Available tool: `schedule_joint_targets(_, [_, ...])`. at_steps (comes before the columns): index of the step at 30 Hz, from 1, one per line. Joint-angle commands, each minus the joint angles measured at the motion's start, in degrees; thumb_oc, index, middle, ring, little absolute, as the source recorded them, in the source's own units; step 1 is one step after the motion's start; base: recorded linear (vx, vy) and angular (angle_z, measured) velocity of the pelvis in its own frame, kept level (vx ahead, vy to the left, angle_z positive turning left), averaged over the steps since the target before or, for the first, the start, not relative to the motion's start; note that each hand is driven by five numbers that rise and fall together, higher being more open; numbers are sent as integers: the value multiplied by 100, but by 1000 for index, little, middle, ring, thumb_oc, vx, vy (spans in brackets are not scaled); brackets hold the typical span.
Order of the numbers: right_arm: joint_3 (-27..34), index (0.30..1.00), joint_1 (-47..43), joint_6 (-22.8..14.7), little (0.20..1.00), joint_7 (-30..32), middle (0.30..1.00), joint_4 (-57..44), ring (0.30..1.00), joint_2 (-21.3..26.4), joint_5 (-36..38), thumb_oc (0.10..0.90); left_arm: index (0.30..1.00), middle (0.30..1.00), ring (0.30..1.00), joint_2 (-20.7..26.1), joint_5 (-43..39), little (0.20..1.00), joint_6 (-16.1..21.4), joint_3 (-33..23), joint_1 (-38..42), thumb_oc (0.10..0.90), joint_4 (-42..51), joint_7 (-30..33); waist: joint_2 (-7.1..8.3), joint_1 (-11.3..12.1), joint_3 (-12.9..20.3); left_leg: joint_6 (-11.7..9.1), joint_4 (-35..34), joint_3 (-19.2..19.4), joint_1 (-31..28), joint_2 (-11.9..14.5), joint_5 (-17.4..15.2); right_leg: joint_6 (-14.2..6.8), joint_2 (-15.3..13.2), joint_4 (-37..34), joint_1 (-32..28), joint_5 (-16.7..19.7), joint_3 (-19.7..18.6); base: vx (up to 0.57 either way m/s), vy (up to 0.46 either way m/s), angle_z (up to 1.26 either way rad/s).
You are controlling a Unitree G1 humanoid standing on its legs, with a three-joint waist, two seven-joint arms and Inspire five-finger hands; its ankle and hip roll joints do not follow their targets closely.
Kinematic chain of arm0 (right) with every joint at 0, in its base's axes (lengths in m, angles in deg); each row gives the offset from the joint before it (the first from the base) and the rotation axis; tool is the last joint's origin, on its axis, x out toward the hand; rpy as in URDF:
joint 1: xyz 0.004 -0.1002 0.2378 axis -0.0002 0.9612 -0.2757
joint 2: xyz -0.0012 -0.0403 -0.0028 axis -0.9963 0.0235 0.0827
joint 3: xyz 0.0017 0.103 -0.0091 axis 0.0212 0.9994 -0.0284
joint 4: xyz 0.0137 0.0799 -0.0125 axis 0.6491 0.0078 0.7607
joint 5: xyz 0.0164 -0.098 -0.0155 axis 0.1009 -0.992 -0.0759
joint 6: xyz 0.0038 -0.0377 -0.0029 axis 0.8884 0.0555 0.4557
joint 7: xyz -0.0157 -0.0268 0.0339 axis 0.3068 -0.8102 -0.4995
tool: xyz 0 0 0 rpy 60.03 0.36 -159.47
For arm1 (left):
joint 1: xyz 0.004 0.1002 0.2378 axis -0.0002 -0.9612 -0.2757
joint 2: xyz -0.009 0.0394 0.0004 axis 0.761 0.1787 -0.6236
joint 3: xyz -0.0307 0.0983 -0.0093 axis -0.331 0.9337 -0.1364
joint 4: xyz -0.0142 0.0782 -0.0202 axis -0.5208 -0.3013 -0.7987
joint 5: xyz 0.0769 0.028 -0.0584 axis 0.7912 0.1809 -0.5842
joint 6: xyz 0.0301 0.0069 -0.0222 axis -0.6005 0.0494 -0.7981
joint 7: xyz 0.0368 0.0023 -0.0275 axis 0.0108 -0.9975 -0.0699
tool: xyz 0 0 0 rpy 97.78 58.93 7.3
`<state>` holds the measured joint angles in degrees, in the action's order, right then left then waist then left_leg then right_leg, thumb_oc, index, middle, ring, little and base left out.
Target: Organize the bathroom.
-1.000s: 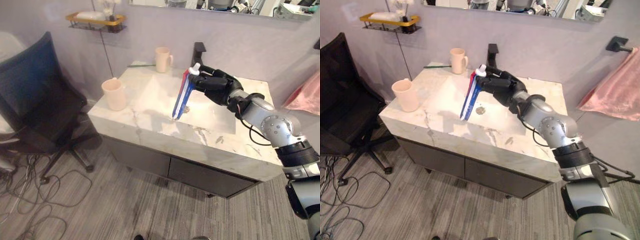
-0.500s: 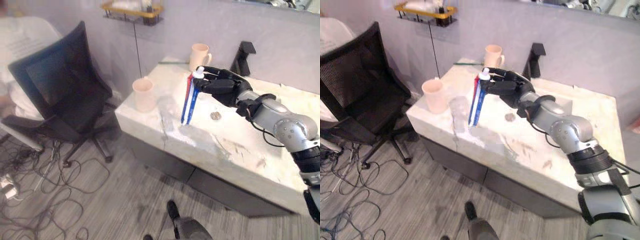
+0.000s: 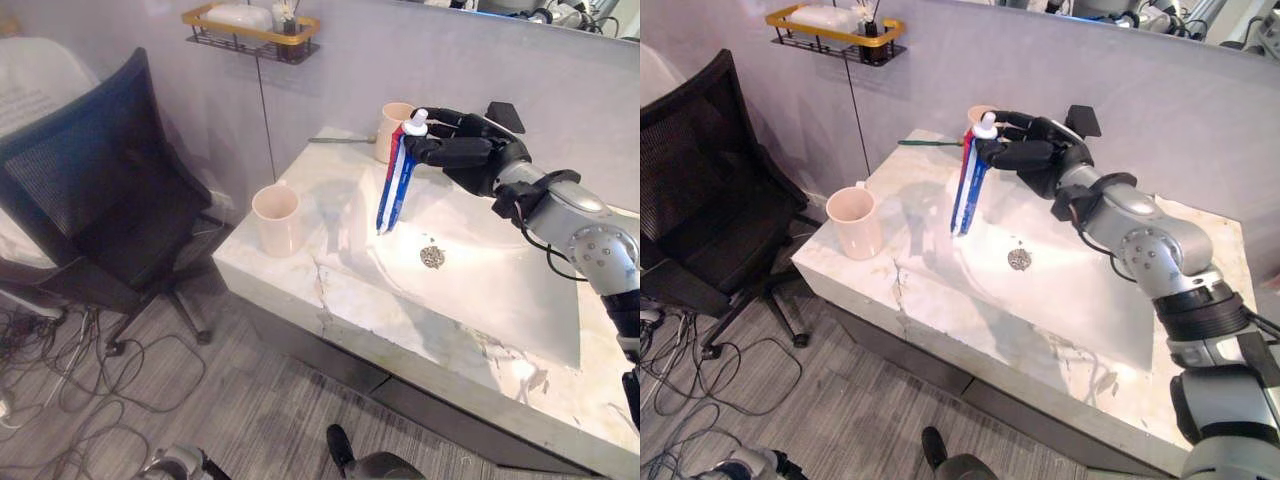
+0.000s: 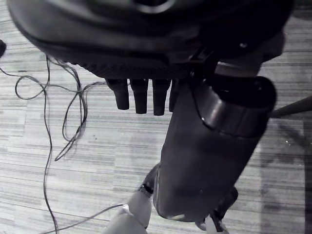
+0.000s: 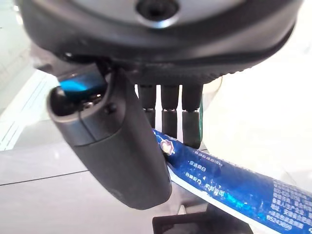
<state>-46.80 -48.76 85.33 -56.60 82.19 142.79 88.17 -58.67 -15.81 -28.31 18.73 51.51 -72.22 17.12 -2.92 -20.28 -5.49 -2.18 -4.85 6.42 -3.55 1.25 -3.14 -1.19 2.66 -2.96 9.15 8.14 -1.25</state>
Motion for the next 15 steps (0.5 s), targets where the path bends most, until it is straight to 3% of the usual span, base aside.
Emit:
schedule_joint_targets(1, [967,300,-808,-989,300,-222,300,-128,300,12,273,400,900,900,900,541,71,900,-280,263,-639,800,-379,177,317,116,781,298,838,283,774,-291,-110,-831,-312,941,389,-664,-288,71,-102,-2])
schedule_joint_targets(3, [965,300,-828,-1005,300,-217,300,-165,300,63,346,400,900,900,900,547,61,900,-206,286,-649,800,-367,196,323,108,813,275,1014,341,819,-269,-165,-803,-319,1033,383,-735,-285,58,-113,2])
schedule_joint_targets(5, [982,300,-908,-930,300,-191,300,-222,300,105,368,400,900,900,900,527,15,900,-55,353,-689,800,-358,285,398,106,813,154,1725,363,1010,-253,-310,-694,-362,1238,386,-820,-280,30,-156,15])
schedule_joint_targets(7, [963,300,-1008,-907,300,99,300,-437,300,39,303,400,900,900,900,509,-114,900,192,476,-730,800,-340,447,508,171,690,-215,3352,23,1718,-61,444,-478,-296,1360,344,-822,-180,-73,-214,34])
schedule_joint_targets(8, [952,300,-1085,-909,300,275,300,-649,300,-11,348,400,900,900,900,566,-249,900,263,498,-718,800,-248,480,623,260,574,-223,4417,-278,2511,83,651,-341,-317,1336,269,-749,-22,-103,-205,54])
schedule_joint_targets(9, [924,300,-1063,-946,300,288,300,-711,300,-83,358,400,900,900,900,560,-318,900,206,464,-703,800,-205,496,677,342,507,-117,4648,-287,2663,154,384,-298,-363,1334,160,-785,86,-88,-129,58])
schedule_joint_targets(10, [930,300,-1061,-945,300,291,300,-716,300,-86,358,400,900,900,900,565,-319,900,203,463,-701,800,-202,497,675,343,512,-111,4659,-285,2689,159,395,-299,-359,1327,177,-767,85,20,-65,15])
schedule_joint_targets(11, [892,300,-1060,-944,300,270,300,-699,300,-218,269,400,900,900,900,549,-288,900,118,423,-674,800,-178,486,702,437,452,-83,4582,-354,2727,330,301,-250,-363,1283,20,-793,185,223,-7,-13])
schedule_joint_targets(12, [771,300,-1116,-843,300,286,300,-553,300,-595,-228,400,900,900,900,568,184,900,3,323,-588,800,-189,231,724,495,460,16,3306,-436,2052,520,99,-336,-382,1049,-199,-737,155,320,68,-21])
schedule_joint_targets(13, [677,300,-1154,-891,300,256,300,-484,300,-760,-402,400,900,900,900,596,212,900,-59,389,-539,800,-180,137,722,500,486,83,2533,-580,1642,413,44,-424,-418,982,-185,-713,75,348,176,-51])
schedule_joint_targets(14, [580,300,-1151,-1012,300,189,300,-444,300,-907,-500,400,900,900,900,623,76,900,-127,486,-472,800,-204,91,670,525,528,62,1810,-682,1417,424,190,-507,-442,989,-84,-726,76,201,169,-66])
schedule_joint_targets(15, [509,300,-1108,-1156,300,188,300,-437,300,-953,-521,400,900,900,900,662,149,900,-148,415,-425,800,-205,5,686,540,469,13,1806,-520,1313,454,164,-593,-567,1025,-42,-750,108,124,98,-75])
